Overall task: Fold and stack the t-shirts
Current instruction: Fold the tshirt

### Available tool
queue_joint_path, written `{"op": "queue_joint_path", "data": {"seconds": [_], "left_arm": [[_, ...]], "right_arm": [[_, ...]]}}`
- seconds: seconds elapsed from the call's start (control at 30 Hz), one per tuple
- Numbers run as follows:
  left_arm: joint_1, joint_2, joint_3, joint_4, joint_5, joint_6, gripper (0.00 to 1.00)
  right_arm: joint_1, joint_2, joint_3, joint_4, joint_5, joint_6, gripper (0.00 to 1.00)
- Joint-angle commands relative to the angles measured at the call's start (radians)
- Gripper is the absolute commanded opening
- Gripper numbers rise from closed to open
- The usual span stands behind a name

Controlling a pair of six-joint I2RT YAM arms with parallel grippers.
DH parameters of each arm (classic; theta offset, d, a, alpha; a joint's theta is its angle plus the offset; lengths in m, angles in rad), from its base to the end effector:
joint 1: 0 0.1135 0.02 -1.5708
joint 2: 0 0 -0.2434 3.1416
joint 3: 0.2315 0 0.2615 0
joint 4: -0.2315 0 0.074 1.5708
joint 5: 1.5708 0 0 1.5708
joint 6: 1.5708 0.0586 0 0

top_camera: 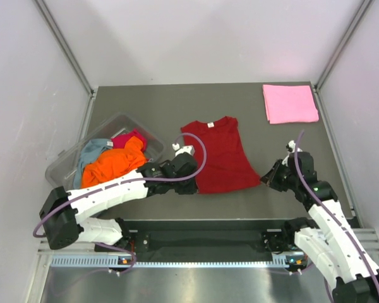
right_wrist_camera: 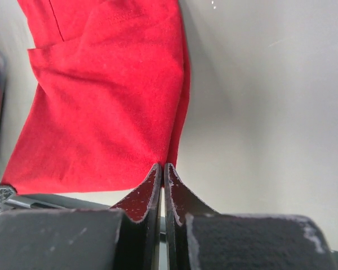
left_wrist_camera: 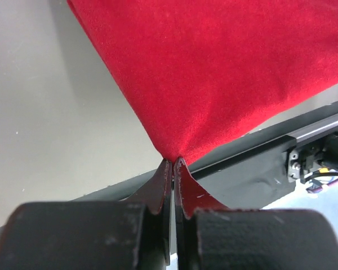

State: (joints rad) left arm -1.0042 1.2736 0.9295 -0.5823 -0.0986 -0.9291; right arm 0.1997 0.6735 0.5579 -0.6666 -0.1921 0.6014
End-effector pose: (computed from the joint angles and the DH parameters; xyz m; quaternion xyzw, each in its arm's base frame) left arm 0.1595 -0.2399 0.2111 0.0200 0.9473 -0.2337 0.2181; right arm 0.1769 0.0472 0.2029 0.1473 0.9079 0.2306 0.3176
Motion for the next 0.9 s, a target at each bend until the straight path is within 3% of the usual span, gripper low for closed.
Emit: {"op": "queue_joint_path", "data": {"seconds": [0.0,0.3,0.63,0.87], "left_arm": [[-0.005,-0.003,0.058,-0.062,-0.041,-0.013,0.0],[0.067,0.111,0.169,-0.077,-0.085,0.068,0.0],[0.337,0.296,0.426,-0.082,-0.013,0.232,0.0],[0.453,0.507,0.636,-0.093,0.059,0.297,0.0]], "right_arm": [[-0.008,0.003,0.082,-0.028,0.031,-0.031,0.0],[-0.009,0.247,0.267,0.107,0.003,-0.127,0.0],[-0.01,0.667,0.552,0.228,-0.07,-0.203,0.0],[-0.014,0.908,0.76,0.283,-0.141,-0.215,0.0]]}}
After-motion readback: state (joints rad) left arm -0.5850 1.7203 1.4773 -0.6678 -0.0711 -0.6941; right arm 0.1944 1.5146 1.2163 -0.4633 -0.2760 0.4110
